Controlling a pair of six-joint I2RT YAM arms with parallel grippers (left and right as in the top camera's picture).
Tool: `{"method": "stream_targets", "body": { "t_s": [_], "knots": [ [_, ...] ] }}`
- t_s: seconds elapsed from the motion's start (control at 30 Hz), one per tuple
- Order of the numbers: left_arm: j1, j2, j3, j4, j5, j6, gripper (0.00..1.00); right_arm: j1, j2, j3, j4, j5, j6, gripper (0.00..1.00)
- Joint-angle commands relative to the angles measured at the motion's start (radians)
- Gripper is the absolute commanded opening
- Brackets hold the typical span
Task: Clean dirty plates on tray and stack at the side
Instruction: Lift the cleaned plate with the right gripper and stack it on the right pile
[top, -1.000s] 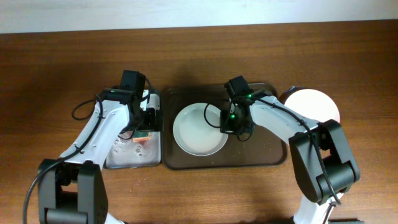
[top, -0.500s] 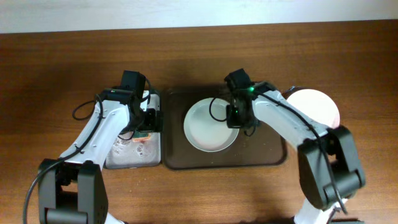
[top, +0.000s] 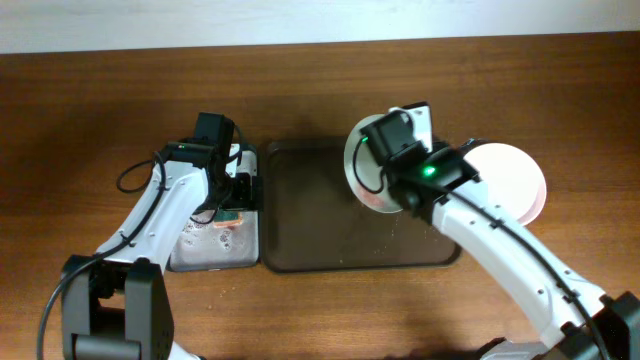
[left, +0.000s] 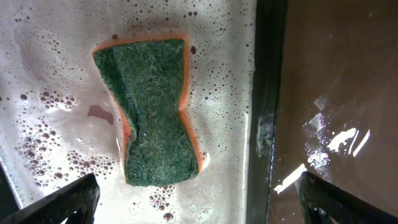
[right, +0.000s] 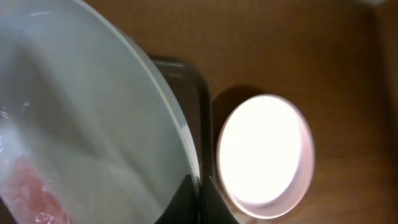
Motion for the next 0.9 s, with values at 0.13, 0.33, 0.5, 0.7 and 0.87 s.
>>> {"method": "stream_targets", "body": {
  "t_s": [0.13, 0.33, 0.5, 0.7, 0.87],
  "knots": [
    [-0.003, -0.011, 0.014, 0.005, 0.008, 0.002, 1.0, 0.21, -0.019, 0.021, 0.012, 0.435, -0.005, 0.04],
    [-0.003, -0.011, 0.014, 0.005, 0.009, 0.002, 1.0, 0.262, -0.019, 0.021, 0.019, 0.607, -0.005, 0.04],
    [-0.003, -0.011, 0.014, 0.004, 0.011, 0.002, 1.0, 0.262, -0.019, 0.021, 0.037, 0.612, -0.005, 0.04],
    [-0.003, -0.011, 0.014, 0.005, 0.011, 0.002, 1.0, 0.26, -0.019, 0.021, 0.048, 0.612, -0.005, 0.04],
    [-0.003, -0.011, 0.014, 0.005, 0.011, 0.002, 1.0, 0.26, -0.019, 0.021, 0.056, 0.611, -0.004, 0.04]
  ]
}}
